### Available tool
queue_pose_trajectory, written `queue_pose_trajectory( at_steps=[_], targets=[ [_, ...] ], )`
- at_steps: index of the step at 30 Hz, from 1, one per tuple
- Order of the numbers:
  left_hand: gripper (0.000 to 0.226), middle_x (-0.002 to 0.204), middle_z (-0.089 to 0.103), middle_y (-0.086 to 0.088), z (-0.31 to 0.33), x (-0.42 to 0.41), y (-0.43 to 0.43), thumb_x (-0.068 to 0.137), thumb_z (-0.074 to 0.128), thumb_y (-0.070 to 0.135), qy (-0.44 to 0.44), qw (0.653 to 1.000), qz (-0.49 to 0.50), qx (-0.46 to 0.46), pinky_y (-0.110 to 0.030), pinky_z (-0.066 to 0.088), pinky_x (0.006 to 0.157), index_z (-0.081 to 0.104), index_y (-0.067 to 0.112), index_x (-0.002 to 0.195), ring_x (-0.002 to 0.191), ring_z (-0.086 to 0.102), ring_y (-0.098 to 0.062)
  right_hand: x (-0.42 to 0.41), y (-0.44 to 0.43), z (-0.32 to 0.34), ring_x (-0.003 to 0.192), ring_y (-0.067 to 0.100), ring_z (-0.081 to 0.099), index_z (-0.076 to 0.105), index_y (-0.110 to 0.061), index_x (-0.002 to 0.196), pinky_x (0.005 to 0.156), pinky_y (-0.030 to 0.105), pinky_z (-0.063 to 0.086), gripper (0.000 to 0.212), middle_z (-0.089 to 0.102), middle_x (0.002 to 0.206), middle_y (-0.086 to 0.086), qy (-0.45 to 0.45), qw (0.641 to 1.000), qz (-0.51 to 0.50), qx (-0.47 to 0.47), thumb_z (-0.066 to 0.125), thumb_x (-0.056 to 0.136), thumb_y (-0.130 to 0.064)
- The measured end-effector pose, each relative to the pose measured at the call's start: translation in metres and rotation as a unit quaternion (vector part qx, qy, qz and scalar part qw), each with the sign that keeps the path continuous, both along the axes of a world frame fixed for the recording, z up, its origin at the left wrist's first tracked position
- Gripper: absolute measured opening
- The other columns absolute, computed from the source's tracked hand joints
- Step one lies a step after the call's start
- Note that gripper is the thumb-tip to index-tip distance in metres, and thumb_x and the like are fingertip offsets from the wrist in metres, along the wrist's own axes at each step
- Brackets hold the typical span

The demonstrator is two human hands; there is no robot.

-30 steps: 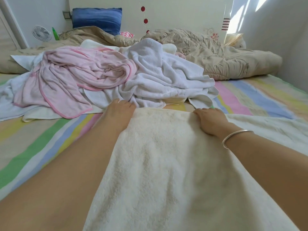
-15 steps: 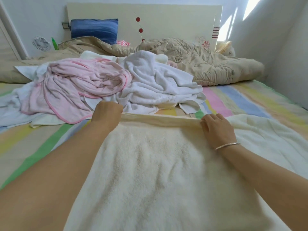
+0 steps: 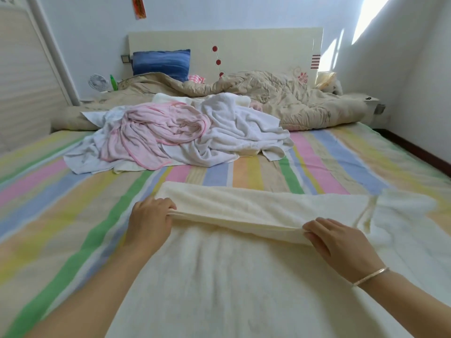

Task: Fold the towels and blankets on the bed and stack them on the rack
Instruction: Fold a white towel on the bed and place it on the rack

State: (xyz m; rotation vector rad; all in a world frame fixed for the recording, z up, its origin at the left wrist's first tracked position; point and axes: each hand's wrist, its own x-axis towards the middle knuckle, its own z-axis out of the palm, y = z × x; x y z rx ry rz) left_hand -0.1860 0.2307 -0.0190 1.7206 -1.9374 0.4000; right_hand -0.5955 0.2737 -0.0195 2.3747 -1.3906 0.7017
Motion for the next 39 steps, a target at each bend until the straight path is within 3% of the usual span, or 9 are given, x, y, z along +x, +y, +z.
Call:
queue_pose_trajectory(
  at_steps=[6,10,12,18,20,22,26,33,39],
  targets=[
    [0.025,0.086,0.069,0.011,-0.011,0.010,0.117,0.075,0.067,0.006,0.137,0.990,0.019,-0.004,-0.033,0.046,0.069,0.071,0.027,0.089,0.082,0.059,-0.023,-0.007,0.093,0.009,0.069,0.013,0.061,0.062,-0.025,0.095,0.044,0.026,0.046,0.031,0.058,0.080,-0.013,-0.036,0.999,0.019,0.024,0.034,0.097,-0.040],
    [0.037,0.092,0.068,0.010,-0.017,0.006,0.183,0.075,0.068,-0.009,0.239,0.971,-0.003,-0.011,-0.001,0.039,0.077,0.074,0.020,0.096,0.089,0.056,-0.005,-0.007,0.144,0.012,0.068,0.010,0.057,0.065,-0.024,0.092,0.045,0.025,0.044,0.034,0.053,0.076,-0.015,-0.045,0.998,0.045,0.025,0.035,0.098,-0.040],
    [0.040,0.094,0.064,0.017,-0.018,0.010,0.215,0.075,0.067,-0.010,0.253,0.967,-0.005,0.000,-0.001,0.039,0.078,0.073,0.023,0.097,0.087,0.057,0.000,-0.002,0.171,0.015,0.065,0.008,0.054,0.066,-0.024,0.090,0.045,0.024,0.043,0.030,0.049,0.073,-0.015,-0.059,0.997,0.049,0.019,0.040,0.095,-0.038],
    [0.036,0.098,0.069,0.006,-0.028,0.018,0.281,0.071,0.074,-0.006,0.222,0.974,0.031,-0.041,-0.013,0.042,0.085,0.076,0.021,0.094,0.097,0.059,-0.004,0.008,0.234,0.016,0.060,0.010,0.054,0.070,-0.023,0.081,0.040,0.024,0.040,0.025,0.050,0.069,-0.012,-0.075,0.995,0.058,-0.003,0.049,0.089,-0.035],
    [0.022,0.097,0.070,0.004,-0.030,0.016,0.297,0.076,0.064,0.010,0.221,0.973,0.027,-0.054,-0.021,0.046,0.087,0.076,0.020,0.092,0.097,0.060,-0.007,0.006,0.250,0.016,0.061,0.008,0.053,0.071,-0.024,0.080,0.040,0.023,0.038,0.026,0.049,0.068,-0.012,-0.076,0.995,0.060,-0.001,0.049,0.088,-0.035],
    [0.030,0.096,0.070,0.005,-0.031,0.012,0.313,0.076,0.050,0.024,0.213,0.975,0.020,-0.051,-0.026,0.047,0.088,0.076,0.019,0.091,0.097,0.062,-0.011,0.003,0.263,0.015,0.060,0.007,0.053,0.073,-0.026,0.081,0.041,0.025,0.038,0.024,0.050,0.068,-0.013,-0.081,0.994,0.068,-0.004,0.051,0.087,-0.035],
    [0.031,0.096,0.069,0.007,-0.028,0.008,0.335,0.075,0.049,0.023,0.223,0.974,0.022,-0.032,-0.016,0.043,0.089,0.075,0.020,0.090,0.098,0.060,-0.008,-0.001,0.276,0.020,0.058,0.004,0.051,0.076,-0.033,0.088,0.041,0.025,0.039,0.022,0.051,0.066,-0.013,-0.088,0.993,0.082,0.017,0.054,0.085,-0.036],
    [0.040,0.096,0.070,0.008,-0.010,-0.002,0.367,0.058,0.082,-0.010,0.170,0.985,0.022,-0.023,0.009,0.027,0.082,0.077,0.018,0.086,0.094,0.056,-0.002,-0.003,0.288,0.022,0.055,0.008,0.054,0.075,-0.037,0.087,0.040,0.022,0.040,0.021,0.051,0.065,-0.013,-0.065,0.991,0.100,0.060,0.055,0.085,-0.037],
    [0.025,0.095,0.071,0.005,-0.025,0.002,0.371,0.069,0.065,0.005,0.116,0.991,0.029,-0.063,0.005,0.026,0.086,0.078,0.016,0.087,0.088,0.056,-0.005,-0.004,0.295,0.002,0.058,0.005,0.051,0.074,-0.041,0.096,0.046,0.022,0.042,0.037,0.049,0.070,-0.016,-0.049,0.988,0.095,0.110,0.038,0.094,-0.051]
  ],
)
